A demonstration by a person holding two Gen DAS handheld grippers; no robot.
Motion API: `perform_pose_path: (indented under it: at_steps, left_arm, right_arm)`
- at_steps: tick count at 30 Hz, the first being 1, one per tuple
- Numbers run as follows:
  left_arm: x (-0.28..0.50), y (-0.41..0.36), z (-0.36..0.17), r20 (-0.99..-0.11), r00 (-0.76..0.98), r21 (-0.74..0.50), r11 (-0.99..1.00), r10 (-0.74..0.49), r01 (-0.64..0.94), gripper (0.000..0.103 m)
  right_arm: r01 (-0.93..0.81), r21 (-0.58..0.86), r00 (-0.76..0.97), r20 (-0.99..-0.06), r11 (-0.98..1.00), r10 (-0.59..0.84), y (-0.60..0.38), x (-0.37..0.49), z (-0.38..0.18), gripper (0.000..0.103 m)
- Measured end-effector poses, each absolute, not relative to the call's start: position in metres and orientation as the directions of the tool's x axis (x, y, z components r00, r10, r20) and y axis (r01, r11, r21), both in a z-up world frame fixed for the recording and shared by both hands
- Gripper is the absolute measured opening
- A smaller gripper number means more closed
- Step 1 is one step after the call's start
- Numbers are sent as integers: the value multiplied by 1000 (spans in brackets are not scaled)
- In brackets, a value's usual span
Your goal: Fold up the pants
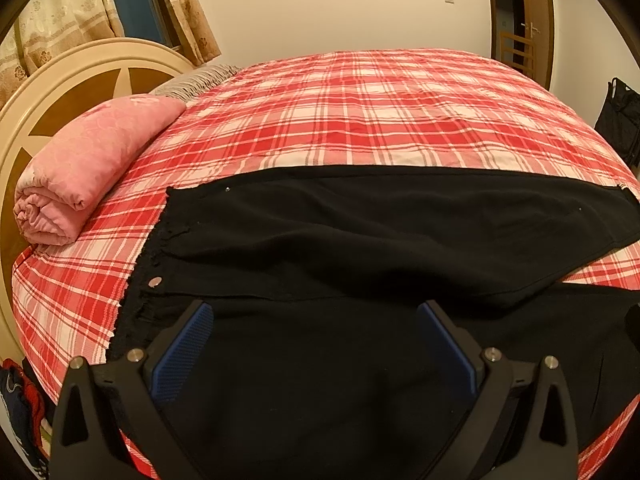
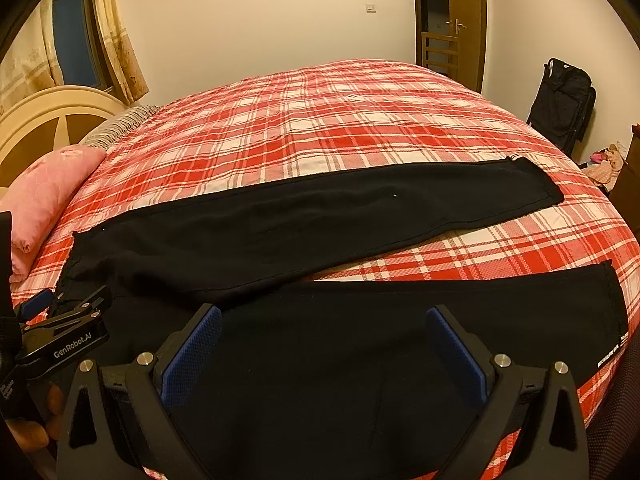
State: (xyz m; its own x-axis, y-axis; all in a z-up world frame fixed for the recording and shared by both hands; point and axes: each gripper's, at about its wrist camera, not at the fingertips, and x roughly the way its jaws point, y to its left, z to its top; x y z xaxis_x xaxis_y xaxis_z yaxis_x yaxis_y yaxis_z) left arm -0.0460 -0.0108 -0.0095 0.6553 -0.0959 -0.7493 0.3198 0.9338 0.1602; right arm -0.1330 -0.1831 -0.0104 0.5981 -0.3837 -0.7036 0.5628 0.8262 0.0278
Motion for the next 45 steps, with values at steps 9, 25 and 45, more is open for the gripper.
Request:
perform_pose_path:
  at_steps: [9,25,45]
  left_arm:
    - [-44,-11,-13,-755,648,156,933,-99,324,103]
    - [-34,-13,-25,-775,625,147,934,-95,325,103]
    - [79,48,-27,-808,584,36,983,-77,180,103]
  right_arm:
    - [559,35,586,-724,829,-364,-184,-129,-14,102]
    - [546,30,584,-731,837,-354,-189,-116,-22,102]
    - [18,-135,566,-815,991,-121,-223,113,-64,76]
